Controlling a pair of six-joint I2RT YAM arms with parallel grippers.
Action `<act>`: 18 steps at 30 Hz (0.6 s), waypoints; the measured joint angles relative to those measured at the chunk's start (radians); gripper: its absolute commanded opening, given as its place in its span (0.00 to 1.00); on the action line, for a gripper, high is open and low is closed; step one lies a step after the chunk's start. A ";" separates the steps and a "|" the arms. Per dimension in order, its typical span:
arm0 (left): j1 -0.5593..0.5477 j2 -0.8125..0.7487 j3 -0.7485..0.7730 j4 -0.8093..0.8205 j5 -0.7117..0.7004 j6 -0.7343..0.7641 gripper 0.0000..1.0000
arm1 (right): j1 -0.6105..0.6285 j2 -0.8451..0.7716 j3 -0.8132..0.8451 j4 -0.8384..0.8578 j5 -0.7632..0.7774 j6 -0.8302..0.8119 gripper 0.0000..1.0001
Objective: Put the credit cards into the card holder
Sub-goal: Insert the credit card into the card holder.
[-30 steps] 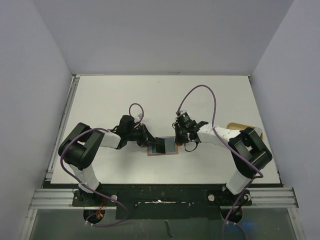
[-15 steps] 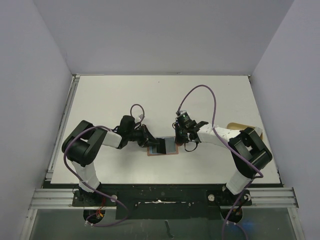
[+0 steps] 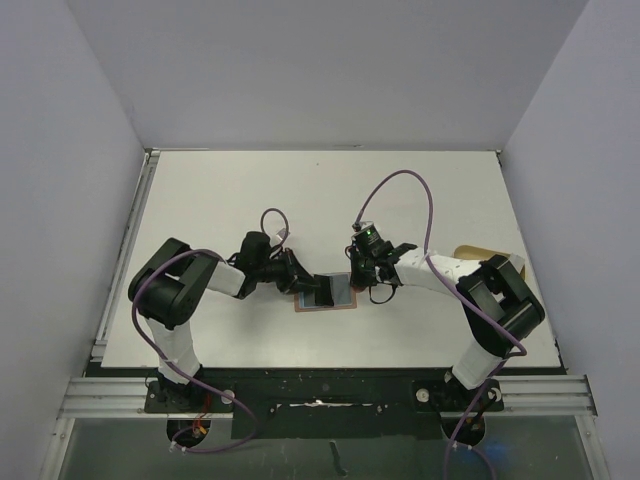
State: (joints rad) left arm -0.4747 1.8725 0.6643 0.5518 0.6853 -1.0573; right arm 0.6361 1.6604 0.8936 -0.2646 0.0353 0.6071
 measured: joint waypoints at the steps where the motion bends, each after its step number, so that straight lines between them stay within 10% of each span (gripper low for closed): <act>1: 0.000 0.001 0.000 0.002 0.000 -0.001 0.00 | 0.000 0.000 -0.001 0.002 0.000 0.000 0.11; 18: 0.003 -0.034 -0.002 -0.057 -0.038 0.087 0.00 | 0.000 0.000 -0.002 0.003 0.000 0.003 0.10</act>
State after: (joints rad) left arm -0.4721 1.8389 0.6628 0.4946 0.6476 -0.9699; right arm 0.6361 1.6600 0.8917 -0.2619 0.0353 0.6102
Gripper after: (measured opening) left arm 0.014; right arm 0.106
